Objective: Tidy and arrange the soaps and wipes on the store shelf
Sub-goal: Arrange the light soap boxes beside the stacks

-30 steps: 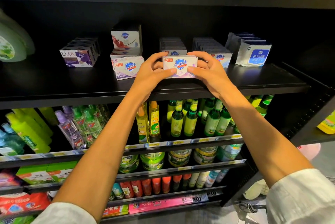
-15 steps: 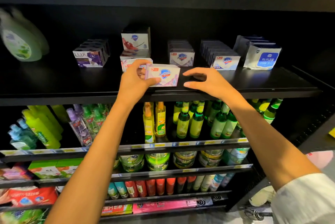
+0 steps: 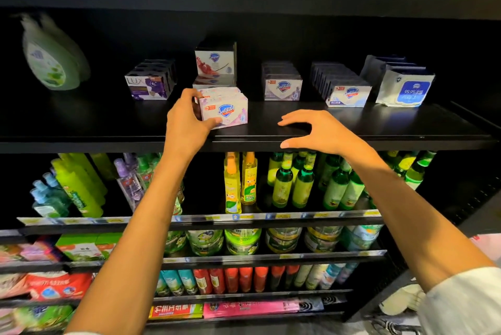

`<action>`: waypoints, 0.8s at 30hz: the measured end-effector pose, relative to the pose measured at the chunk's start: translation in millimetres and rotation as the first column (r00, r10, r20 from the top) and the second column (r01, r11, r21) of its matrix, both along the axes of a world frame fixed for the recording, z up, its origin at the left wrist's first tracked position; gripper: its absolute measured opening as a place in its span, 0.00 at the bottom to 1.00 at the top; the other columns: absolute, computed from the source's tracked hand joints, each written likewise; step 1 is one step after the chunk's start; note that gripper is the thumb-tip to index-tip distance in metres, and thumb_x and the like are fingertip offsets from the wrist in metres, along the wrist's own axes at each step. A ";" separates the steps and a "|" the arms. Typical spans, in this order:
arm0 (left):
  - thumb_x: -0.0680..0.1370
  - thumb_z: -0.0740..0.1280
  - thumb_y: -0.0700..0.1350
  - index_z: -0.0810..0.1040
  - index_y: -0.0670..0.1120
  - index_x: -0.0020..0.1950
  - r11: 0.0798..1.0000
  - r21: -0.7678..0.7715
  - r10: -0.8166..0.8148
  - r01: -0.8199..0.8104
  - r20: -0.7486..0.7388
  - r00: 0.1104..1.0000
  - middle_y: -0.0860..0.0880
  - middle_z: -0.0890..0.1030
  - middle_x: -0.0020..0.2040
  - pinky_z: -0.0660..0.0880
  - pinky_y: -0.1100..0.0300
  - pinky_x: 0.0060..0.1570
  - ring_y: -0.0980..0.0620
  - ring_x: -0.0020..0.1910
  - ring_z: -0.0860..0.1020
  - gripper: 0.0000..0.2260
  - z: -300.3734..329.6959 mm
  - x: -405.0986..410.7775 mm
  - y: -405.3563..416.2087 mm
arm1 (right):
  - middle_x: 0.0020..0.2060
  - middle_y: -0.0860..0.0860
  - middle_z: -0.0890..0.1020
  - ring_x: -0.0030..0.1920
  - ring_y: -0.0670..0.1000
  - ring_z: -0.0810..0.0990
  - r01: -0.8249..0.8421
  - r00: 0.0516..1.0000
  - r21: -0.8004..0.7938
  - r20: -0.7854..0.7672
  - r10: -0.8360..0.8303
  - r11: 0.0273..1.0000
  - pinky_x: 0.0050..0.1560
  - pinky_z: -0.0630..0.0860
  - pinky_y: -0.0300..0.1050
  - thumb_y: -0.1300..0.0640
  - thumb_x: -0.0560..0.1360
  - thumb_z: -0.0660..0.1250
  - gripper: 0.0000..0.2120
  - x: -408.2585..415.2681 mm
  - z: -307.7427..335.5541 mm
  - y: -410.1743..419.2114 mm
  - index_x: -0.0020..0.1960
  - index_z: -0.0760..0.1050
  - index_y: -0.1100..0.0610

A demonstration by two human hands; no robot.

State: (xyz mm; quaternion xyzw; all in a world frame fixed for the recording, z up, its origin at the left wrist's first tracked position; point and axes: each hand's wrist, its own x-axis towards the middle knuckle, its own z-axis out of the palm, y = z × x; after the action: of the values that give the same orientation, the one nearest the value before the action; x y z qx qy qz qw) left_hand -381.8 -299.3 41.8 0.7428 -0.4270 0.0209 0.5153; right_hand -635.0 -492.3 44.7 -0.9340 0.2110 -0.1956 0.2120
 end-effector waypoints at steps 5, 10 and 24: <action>0.71 0.82 0.44 0.70 0.49 0.62 0.999 0.029 0.033 -0.034 0.023 0.999 0.44 0.81 0.61 0.83 0.49 0.54 0.46 0.58 0.82 0.26 1.3 7.9 -7.3 | 0.67 0.39 0.79 0.69 0.39 0.74 0.006 1.000 -0.001 -0.008 -0.006 1.000 0.69 0.66 0.37 0.40 0.69 0.80 0.26 0.4 0.4 -0.4 0.65 0.82 0.42; 0.72 0.81 0.45 0.71 0.47 0.64 0.997 0.042 0.062 -0.064 0.067 0.996 0.44 0.76 0.62 0.80 0.49 0.55 0.45 0.59 0.79 0.27 -0.1 8.9 -10.2 | 0.67 0.38 0.79 0.69 0.38 0.74 0.017 1.000 0.015 -0.008 -0.017 1.000 0.69 0.66 0.36 0.40 0.69 0.80 0.26 -0.2 1.0 1.1 0.65 0.82 0.41; 0.82 0.70 0.53 0.79 0.42 0.63 0.990 0.022 -0.130 0.140 0.527 0.840 0.45 0.77 0.57 0.73 0.52 0.58 0.45 0.59 0.75 0.17 -27.5 -28.2 2.5 | 0.50 0.44 0.86 0.51 0.39 0.82 0.186 0.932 0.185 0.277 -0.233 0.965 0.52 0.74 0.26 0.51 0.78 0.74 0.09 18.8 15.3 -6.5 0.56 0.85 0.52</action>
State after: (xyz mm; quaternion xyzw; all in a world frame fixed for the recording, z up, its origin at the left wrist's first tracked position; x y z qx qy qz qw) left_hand -410.0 -296.7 14.3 0.6721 -0.6028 0.1908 0.3853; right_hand -616.2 -498.9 60.1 -0.8466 0.2898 -0.3380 0.2916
